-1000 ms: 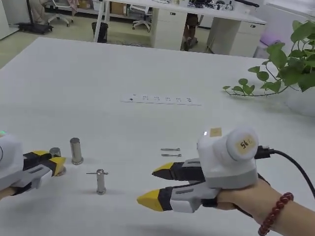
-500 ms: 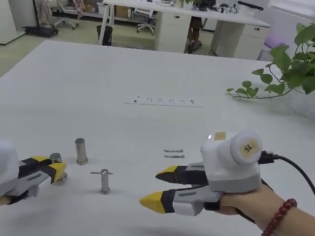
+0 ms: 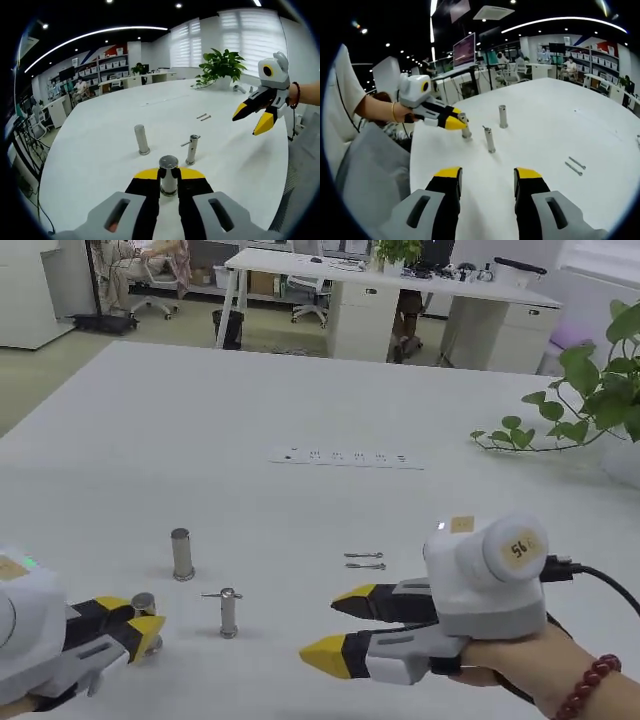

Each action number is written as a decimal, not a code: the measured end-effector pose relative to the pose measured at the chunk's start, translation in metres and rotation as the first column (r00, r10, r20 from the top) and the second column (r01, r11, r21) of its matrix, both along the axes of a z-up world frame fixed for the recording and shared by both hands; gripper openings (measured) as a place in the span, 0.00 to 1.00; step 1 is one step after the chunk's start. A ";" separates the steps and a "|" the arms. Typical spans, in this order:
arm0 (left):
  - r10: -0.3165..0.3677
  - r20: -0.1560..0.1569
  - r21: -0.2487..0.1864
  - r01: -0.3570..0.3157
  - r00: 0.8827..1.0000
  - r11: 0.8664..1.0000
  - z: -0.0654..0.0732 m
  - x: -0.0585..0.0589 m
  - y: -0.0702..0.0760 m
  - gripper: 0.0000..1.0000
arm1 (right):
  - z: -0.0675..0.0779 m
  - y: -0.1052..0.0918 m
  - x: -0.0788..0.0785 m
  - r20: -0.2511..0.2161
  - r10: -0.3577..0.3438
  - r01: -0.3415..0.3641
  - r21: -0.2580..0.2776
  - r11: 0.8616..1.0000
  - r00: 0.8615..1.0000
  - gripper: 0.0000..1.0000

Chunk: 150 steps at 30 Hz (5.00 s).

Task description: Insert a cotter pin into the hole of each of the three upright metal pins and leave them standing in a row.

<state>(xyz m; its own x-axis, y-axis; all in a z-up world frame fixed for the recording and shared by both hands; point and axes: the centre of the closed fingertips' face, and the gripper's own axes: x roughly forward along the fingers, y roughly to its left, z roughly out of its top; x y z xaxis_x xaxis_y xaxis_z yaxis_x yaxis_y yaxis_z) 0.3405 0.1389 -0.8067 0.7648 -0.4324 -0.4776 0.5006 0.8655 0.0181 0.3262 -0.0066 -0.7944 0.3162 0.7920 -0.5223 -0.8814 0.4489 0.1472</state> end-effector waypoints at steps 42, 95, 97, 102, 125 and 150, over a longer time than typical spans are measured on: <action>-0.032 -0.032 -0.075 0.030 0.999 0.997 -0.015 0.009 -0.132 0.11 | -0.005 -0.062 0.022 0.027 -0.132 0.133 -0.011 0.991 0.991 0.41; -0.172 0.007 -0.056 0.172 0.985 0.983 0.007 -0.021 -0.117 0.33 | -0.028 -0.075 0.106 0.128 0.044 0.004 -0.358 0.934 0.991 0.26; -0.183 0.010 -0.056 0.183 0.983 0.982 0.009 -0.024 -0.116 0.34 | -0.030 -0.076 0.109 0.117 0.053 -0.006 -0.372 0.928 0.992 0.26; -0.197 0.018 -0.074 0.198 0.980 0.977 0.013 -0.027 -0.113 0.37 | -0.038 -0.077 0.117 0.113 0.084 -0.031 -0.411 0.911 0.990 0.25; -0.198 0.017 -0.083 0.199 0.980 0.976 0.014 -0.035 -0.098 0.45 | -0.067 -0.082 0.138 0.050 0.119 -0.081 -0.472 0.878 0.992 0.15; -0.172 -0.001 -0.115 0.171 0.985 0.979 0.015 -0.034 -0.088 0.40 | -0.068 -0.074 0.129 0.017 0.196 -0.155 -0.546 0.823 0.980 0.02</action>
<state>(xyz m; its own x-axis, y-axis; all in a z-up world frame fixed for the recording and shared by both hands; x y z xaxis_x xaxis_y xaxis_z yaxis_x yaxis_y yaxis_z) 0.3060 0.0511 -0.7916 0.6695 -0.6088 -0.4255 0.6413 0.7628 -0.0824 0.4550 -0.0804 -0.8620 0.2501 0.4355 -0.8647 -0.9517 0.2749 -0.1368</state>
